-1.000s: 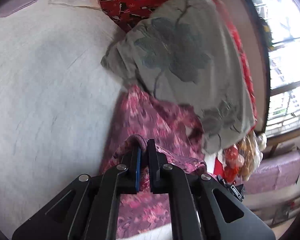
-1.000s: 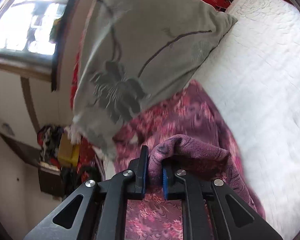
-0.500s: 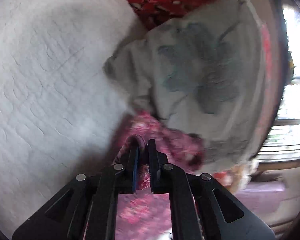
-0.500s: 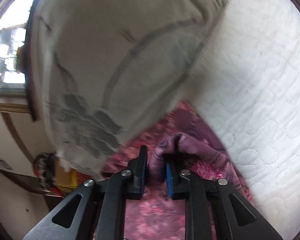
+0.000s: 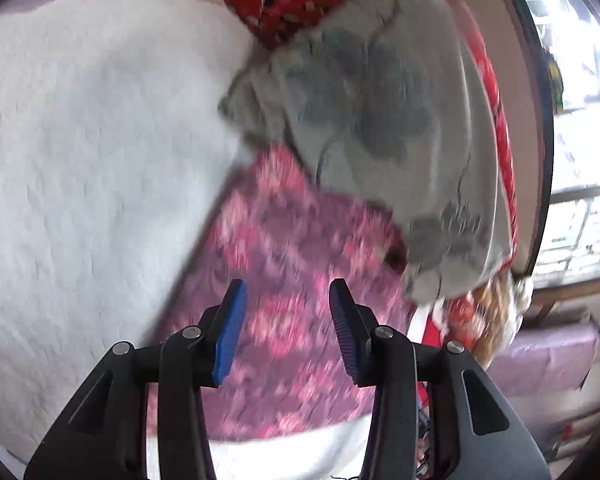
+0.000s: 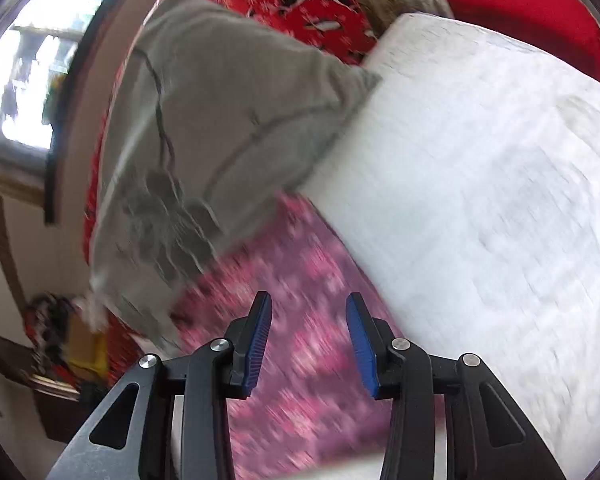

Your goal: Fold small clothes

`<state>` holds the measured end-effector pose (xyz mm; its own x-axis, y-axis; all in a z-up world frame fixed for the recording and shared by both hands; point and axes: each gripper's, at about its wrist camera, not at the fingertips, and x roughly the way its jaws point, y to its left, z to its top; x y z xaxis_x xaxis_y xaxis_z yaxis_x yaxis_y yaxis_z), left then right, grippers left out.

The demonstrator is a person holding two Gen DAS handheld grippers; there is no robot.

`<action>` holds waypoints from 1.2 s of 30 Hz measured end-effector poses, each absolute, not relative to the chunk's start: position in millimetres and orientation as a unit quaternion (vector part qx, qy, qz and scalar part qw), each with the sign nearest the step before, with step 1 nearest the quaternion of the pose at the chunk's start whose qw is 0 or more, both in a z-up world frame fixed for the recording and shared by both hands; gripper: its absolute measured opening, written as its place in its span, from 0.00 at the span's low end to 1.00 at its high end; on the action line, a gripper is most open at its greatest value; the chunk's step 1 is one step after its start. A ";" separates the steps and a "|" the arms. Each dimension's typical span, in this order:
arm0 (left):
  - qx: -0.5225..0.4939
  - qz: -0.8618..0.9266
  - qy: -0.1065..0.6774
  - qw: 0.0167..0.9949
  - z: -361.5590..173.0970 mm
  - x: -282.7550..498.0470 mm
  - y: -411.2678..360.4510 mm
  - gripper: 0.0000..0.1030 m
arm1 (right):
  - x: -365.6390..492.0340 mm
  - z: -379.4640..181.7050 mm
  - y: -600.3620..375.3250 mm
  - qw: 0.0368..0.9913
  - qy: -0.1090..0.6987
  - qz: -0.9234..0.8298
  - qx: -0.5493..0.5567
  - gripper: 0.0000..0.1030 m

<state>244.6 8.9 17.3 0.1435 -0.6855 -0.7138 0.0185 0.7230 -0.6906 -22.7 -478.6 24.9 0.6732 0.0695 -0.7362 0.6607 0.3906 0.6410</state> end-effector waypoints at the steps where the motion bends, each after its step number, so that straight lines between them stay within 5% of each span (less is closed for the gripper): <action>1: -0.268 -0.251 0.608 0.704 13.4 236.5 6.2 0.39 | -28.1 23.8 -473.0 0.757 0.360 -0.200 0.507 0.40; 13: -0.110 -0.185 0.580 0.786 -13.5 215.2 -71.3 0.40 | 34.2 11.3 -474.7 0.795 0.383 -0.236 0.407 0.44; 19: -0.067 -0.167 0.532 0.827 -24.6 222.3 -98.9 0.60 | 94.9 -19.7 -506.8 0.790 0.411 -0.240 0.385 0.45; 22: -0.039 -0.172 0.510 0.842 -25.1 221.4 -105.5 0.62 | 109.7 -14.7 -501.8 0.819 0.404 -0.218 0.345 0.05; 25: -0.030 -0.174 0.509 0.842 -28.2 223.4 -111.8 0.63 | 101.0 -7.1 -508.7 0.834 0.367 -0.230 0.341 0.05; 28: -0.021 -0.180 0.502 0.845 -25.5 223.0 -110.8 0.63 | 103.6 -35.9 -511.9 0.796 0.441 -0.248 0.332 0.06; 32: -0.006 -0.178 0.485 0.856 -11.6 216.2 -101.2 0.63 | 55.6 -3.5 -496.1 0.814 0.385 -0.240 0.363 0.15; 33: -0.009 -0.184 0.480 0.858 -6.3 213.9 -95.3 0.63 | 40.9 -0.6 -491.3 0.815 0.382 -0.237 0.367 0.19; 35: -0.014 -0.193 0.482 0.854 -2.8 211.7 -89.7 0.63 | 13.0 -3.8 -478.6 0.809 0.396 -0.237 0.364 0.42; 36: -0.020 -0.199 0.487 0.850 -2.4 210.4 -85.7 0.63 | 7.7 -7.0 -473.9 0.805 0.404 -0.239 0.363 0.43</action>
